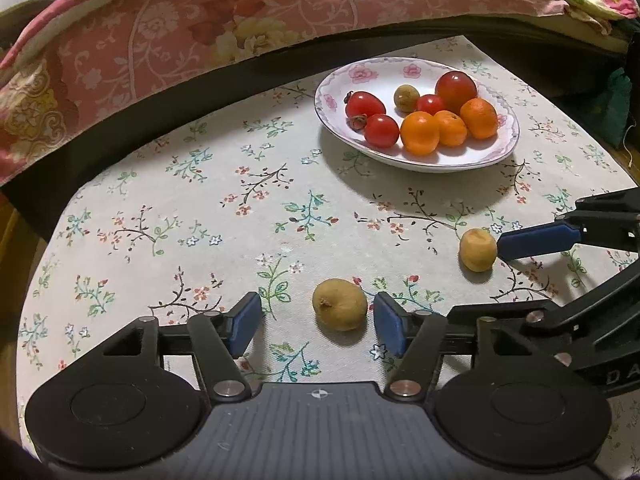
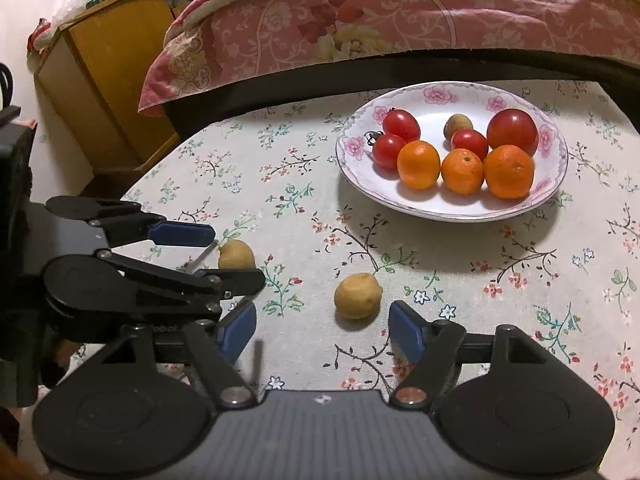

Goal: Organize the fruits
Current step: 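Grasp a yellow-brown fruit with the right gripper while the left gripper grasps another, then carry both yellow-brown fruits over the white plate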

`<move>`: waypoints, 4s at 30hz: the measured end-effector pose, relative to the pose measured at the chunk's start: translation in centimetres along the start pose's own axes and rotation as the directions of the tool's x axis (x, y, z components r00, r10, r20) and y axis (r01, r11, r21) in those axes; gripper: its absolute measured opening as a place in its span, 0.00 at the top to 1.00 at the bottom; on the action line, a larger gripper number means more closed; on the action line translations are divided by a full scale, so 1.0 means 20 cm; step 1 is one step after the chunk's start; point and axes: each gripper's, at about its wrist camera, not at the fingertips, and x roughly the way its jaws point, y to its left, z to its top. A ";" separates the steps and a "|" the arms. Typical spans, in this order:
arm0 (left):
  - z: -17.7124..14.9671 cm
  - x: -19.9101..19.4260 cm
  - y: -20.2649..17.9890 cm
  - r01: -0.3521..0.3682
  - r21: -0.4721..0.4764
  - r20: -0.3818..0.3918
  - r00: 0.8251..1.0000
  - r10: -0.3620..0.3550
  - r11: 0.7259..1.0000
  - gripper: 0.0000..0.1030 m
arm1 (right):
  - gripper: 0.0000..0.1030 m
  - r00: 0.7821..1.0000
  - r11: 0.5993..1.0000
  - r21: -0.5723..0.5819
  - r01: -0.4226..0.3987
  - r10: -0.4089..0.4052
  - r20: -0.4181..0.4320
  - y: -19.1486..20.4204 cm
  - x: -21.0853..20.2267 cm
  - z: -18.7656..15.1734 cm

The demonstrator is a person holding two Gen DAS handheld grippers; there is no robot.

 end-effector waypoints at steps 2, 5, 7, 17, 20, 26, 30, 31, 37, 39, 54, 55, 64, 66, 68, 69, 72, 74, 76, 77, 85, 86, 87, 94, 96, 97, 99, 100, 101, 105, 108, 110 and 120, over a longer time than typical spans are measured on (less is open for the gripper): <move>0.00 0.00 0.00 -0.006 -0.003 -0.002 1.000 0.006 1.000 0.31 | 0.34 1.000 1.000 0.007 -0.006 0.006 -0.002 -0.01 0.00 0.00; 0.00 0.00 0.01 -0.010 -0.003 -0.004 1.000 0.010 1.000 0.29 | 0.34 1.000 1.000 0.011 -0.008 0.008 -0.005 -0.01 0.00 0.01; 0.00 0.00 0.01 -0.017 0.001 -0.005 1.000 0.017 1.000 0.27 | 0.34 1.000 1.000 0.006 -0.004 0.004 -0.011 0.00 0.00 0.01; 0.00 0.01 0.01 -0.026 0.014 -0.010 1.000 0.026 1.000 0.17 | 0.44 0.999 0.999 -0.005 0.046 -0.046 -0.017 0.01 -0.01 0.01; 0.00 0.01 0.01 -0.026 0.011 -0.011 1.000 0.026 1.000 0.16 | 0.49 0.999 0.999 0.004 0.040 -0.040 -0.011 0.00 -0.01 0.02; -0.01 0.00 0.02 -0.026 0.007 -0.006 1.000 0.026 1.000 0.15 | 0.52 0.998 0.998 -0.017 0.056 -0.056 0.002 0.03 -0.01 0.03; -0.02 0.00 0.02 -0.021 0.002 0.006 1.000 0.021 1.000 0.15 | 0.53 0.998 0.998 -0.008 0.059 -0.059 -0.009 0.01 0.01 0.03; -0.02 -0.01 0.02 -0.021 0.003 0.010 1.000 0.021 1.000 0.16 | 0.53 0.998 0.998 -0.009 0.064 -0.064 -0.006 0.01 0.01 0.03; -0.02 -0.02 0.00 -0.017 0.025 0.033 0.999 0.016 1.000 0.24 | 0.59 0.997 0.996 -0.029 0.080 -0.080 0.002 0.01 0.02 0.03; -0.02 -0.02 -0.01 -0.009 0.030 0.037 0.999 0.008 1.000 0.30 | 0.62 0.997 0.996 -0.023 0.081 -0.081 0.004 0.01 0.02 0.03; -0.02 -0.03 -0.06 0.011 0.071 0.042 0.999 -0.014 0.997 0.58 | 0.68 0.996 0.995 -0.042 0.089 -0.089 0.006 0.02 0.04 0.03; -0.02 -0.03 -0.07 0.007 0.076 0.041 0.999 -0.010 0.997 0.58 | 0.67 0.996 0.995 -0.041 0.089 -0.088 0.005 0.02 0.04 0.04; -0.01 -0.02 -0.06 0.007 0.071 0.030 1.000 -0.009 0.997 0.58 | 0.80 0.994 0.992 -0.053 0.112 -0.112 0.002 0.01 0.03 0.04; -0.01 -0.02 -0.07 0.006 0.073 0.030 1.000 -0.009 0.997 0.58 | 0.80 0.994 0.993 -0.049 0.108 -0.108 0.001 0.01 0.03 0.04; -0.01 -0.02 -0.07 0.004 0.076 0.031 1.000 -0.007 0.997 0.58 | 0.80 0.994 0.993 -0.052 0.109 -0.109 0.001 0.01 0.03 0.04; -0.01 -0.02 -0.07 0.003 0.079 0.031 1.000 -0.005 0.997 0.58 | 0.80 0.994 0.993 -0.053 0.107 -0.107 0.000 0.01 0.03 0.04; -0.01 -0.02 -0.08 0.000 0.085 0.032 0.999 -0.003 0.996 0.59 | 0.80 0.995 0.993 -0.057 0.103 -0.103 -0.001 0.02 0.03 0.03; -0.01 -0.02 -0.07 0.003 0.082 0.031 1.000 -0.005 0.997 0.59 | 0.80 0.995 0.994 -0.056 0.099 -0.099 -0.002 0.01 0.02 0.03; -0.01 -0.03 -0.06 0.009 0.073 0.027 1.000 -0.011 0.997 0.59 | 0.80 0.995 0.994 -0.055 0.096 -0.096 -0.003 0.01 0.02 0.03; -0.01 -0.03 -0.06 0.012 0.066 0.026 1.000 -0.013 0.998 0.60 | 0.80 0.995 0.994 -0.055 0.095 -0.095 -0.004 0.01 0.02 0.03; -0.02 -0.04 -0.04 0.013 0.042 0.009 1.000 -0.013 0.999 0.64 | 0.80 0.996 0.995 -0.042 0.090 -0.090 -0.009 0.00 0.01 0.03; -0.02 -0.04 -0.04 0.010 0.040 0.009 1.000 -0.010 0.999 0.64 | 0.80 0.996 0.996 -0.035 0.086 -0.086 -0.010 -0.01 0.01 0.03; -0.02 -0.04 -0.03 0.008 0.034 0.008 1.000 -0.008 0.999 0.64 | 0.80 0.996 0.996 -0.029 0.085 -0.086 -0.010 -0.01 0.00 0.02; -0.03 -0.05 -0.04 0.004 0.031 0.010 1.000 -0.004 1.000 0.65 | 0.80 0.996 0.996 -0.026 0.090 -0.090 -0.012 -0.02 0.00 0.02; -0.02 -0.05 -0.04 0.008 0.029 0.014 1.000 -0.009 1.000 0.65 | 0.80 0.996 0.996 -0.022 0.088 -0.089 -0.014 -0.02 0.00 0.02; -0.02 -0.05 -0.04 0.009 0.032 0.018 1.000 -0.010 0.999 0.65 | 0.80 0.996 0.996 -0.023 0.087 -0.088 -0.013 -0.02 -0.01 0.03; -0.01 -0.06 -0.05 0.016 0.034 0.024 1.000 -0.017 0.999 0.65 | 0.80 0.996 0.996 -0.025 0.087 -0.087 -0.007 -0.01 -0.02 0.03; -0.01 -0.07 -0.05 0.018 0.034 0.028 0.999 -0.019 0.999 0.65 | 0.80 0.996 0.996 -0.025 0.086 -0.087 -0.004 -0.01 -0.02 0.03; 0.00 -0.07 -0.06 0.020 0.037 0.032 0.999 -0.021 0.999 0.65 | 0.80 0.996 0.996 -0.025 0.086 -0.086 -0.002 -0.01 -0.03 0.04; 0.00 -0.09 -0.07 0.025 0.044 0.040 0.999 -0.026 0.999 0.65 | 0.80 0.996 0.995 -0.028 0.091 -0.091 0.001 0.00 -0.05 0.04; 0.00 -0.11 -0.10 0.031 0.048 0.045 0.998 -0.033 0.998 0.65 | 0.80 0.995 0.995 -0.026 0.101 -0.101 -0.001 0.00 -0.08 0.02; 0.00 -0.13 -0.12 0.039 0.056 0.055 0.998 -0.042 0.998 0.65 | 0.80 0.994 0.994 -0.026 0.109 -0.109 0.000 0.01 -0.10 0.02; 0.07 -0.21 -0.19 0.059 0.072 0.110 0.992 -0.067 0.996 0.65 | 0.80 0.989 0.990 -0.003 0.142 -0.141 0.049 0.03 -0.22 0.07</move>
